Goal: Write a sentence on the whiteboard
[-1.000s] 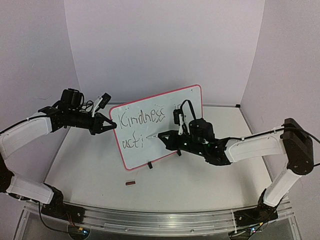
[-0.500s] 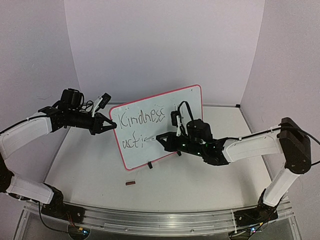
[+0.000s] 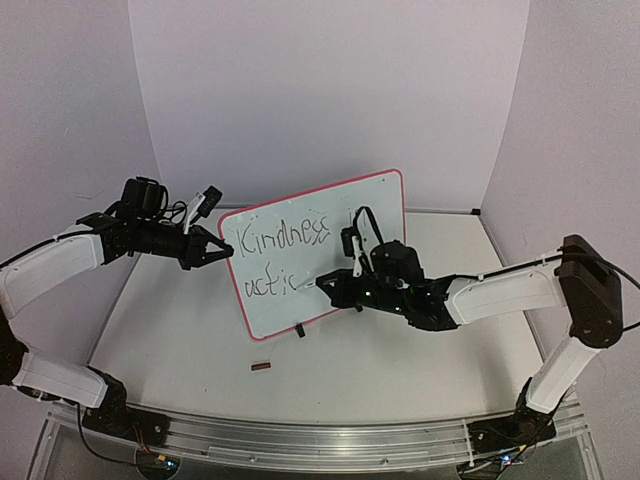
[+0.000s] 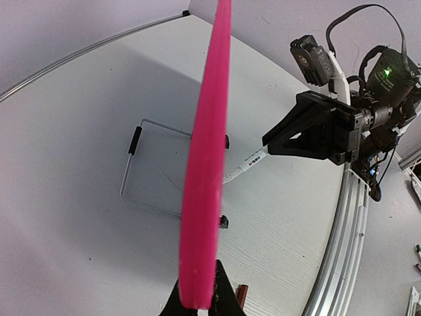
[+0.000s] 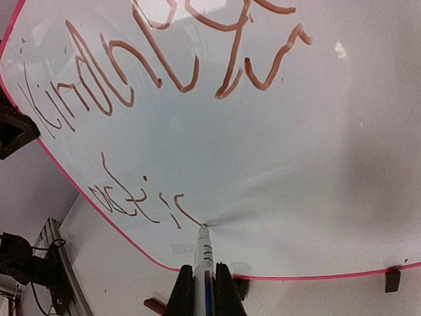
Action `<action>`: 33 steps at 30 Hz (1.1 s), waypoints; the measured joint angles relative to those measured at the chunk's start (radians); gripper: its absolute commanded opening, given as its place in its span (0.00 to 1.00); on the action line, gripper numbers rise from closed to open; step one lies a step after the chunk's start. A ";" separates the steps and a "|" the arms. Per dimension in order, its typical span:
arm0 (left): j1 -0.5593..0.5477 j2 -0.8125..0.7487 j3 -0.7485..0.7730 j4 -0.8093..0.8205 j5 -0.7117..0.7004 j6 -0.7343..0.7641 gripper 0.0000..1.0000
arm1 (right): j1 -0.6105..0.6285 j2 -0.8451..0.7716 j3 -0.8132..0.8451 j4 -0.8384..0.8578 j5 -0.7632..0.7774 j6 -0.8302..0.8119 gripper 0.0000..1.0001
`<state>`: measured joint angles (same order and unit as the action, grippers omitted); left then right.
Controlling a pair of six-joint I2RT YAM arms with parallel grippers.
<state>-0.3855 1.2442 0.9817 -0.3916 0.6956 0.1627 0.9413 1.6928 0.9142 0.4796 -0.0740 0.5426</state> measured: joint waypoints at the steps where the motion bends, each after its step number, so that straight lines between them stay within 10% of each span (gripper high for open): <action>1: 0.000 0.000 0.000 0.000 0.000 0.000 0.00 | 0.000 -0.002 0.000 -0.005 0.003 -0.004 0.00; 33: 0.000 0.000 0.000 0.000 0.000 -0.003 0.00 | 0.000 -0.033 0.052 -0.032 0.017 -0.035 0.00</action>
<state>-0.3855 1.2442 0.9817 -0.3913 0.6952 0.1599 0.9413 1.6598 0.9660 0.4473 -0.0573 0.5075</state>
